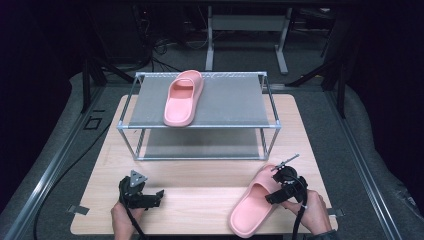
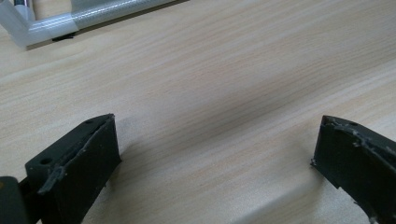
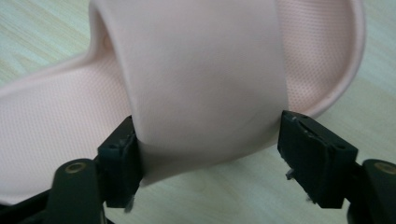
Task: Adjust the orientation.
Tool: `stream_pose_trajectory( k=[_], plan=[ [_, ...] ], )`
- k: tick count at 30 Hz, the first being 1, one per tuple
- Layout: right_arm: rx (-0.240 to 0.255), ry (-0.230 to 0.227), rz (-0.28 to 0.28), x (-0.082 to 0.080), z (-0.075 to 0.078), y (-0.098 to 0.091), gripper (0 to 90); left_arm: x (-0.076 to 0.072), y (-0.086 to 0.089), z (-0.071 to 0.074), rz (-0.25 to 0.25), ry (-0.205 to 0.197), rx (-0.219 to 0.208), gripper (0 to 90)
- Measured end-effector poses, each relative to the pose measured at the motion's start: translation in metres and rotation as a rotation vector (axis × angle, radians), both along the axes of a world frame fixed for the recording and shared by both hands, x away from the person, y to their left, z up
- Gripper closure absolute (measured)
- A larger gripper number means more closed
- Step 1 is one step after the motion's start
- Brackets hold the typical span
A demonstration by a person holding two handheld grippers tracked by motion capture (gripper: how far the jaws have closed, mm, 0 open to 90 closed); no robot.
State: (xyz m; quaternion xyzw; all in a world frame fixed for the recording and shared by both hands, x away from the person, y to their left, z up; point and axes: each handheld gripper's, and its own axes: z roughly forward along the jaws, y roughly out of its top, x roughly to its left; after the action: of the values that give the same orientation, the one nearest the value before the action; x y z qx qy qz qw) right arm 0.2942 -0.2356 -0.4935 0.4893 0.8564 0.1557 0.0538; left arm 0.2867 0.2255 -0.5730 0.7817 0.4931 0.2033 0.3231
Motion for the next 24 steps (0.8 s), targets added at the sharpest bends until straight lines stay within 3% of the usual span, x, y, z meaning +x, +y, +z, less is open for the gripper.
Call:
stream_pose_trajectory(
  k=[4,5,8,10,13,15,19,21,22,24],
  plan=[
    [-0.008,-0.013,0.061,0.004,0.0,0.002,28.3,0.0,0.0,0.0,0.0,0.0,0.0,0.0],
    [-0.037,-0.022,0.08,0.005,0.001,0.005,28.6,0.0,0.0,0.0,0.0,0.0,0.0,0.0],
    [-0.035,-0.029,0.161,0.008,0.002,0.009,33.0,0.0,0.0,0.0,0.0,0.0,0.0,0.0],
    [-0.042,-0.075,0.23,0.009,0.004,0.014,42.4,0.0,0.0,0.0,0.003,-0.001,-0.002,0.0],
    [-0.051,-0.122,0.273,0.012,0.004,0.02,47.6,0.0,0.0,0.0,0.003,-0.001,-0.002,0.0],
    [-0.044,-0.13,0.259,0.013,0.003,0.021,45.5,0.0,0.0,0.0,0.003,-0.001,-0.002,0.0],
    [-0.046,-0.066,0.151,0.012,0.001,0.016,39.1,0.0,0.0,0.0,0.003,-0.001,-0.003,0.0],
    [-0.017,-0.004,0.099,0.011,-0.005,0.013,43.0,0.0,0.0,0.0,0.003,-0.001,-0.003,0.0],
    [-0.042,0.007,0.087,0.009,-0.007,0.014,44.9,0.0,0.0,0.0,0.003,-0.001,-0.002,0.0],
    [-0.011,0.036,0.082,0.009,-0.015,0.012,49.9,0.0,0.0,0.0,0.003,-0.001,-0.003,0.0]
  ],
)
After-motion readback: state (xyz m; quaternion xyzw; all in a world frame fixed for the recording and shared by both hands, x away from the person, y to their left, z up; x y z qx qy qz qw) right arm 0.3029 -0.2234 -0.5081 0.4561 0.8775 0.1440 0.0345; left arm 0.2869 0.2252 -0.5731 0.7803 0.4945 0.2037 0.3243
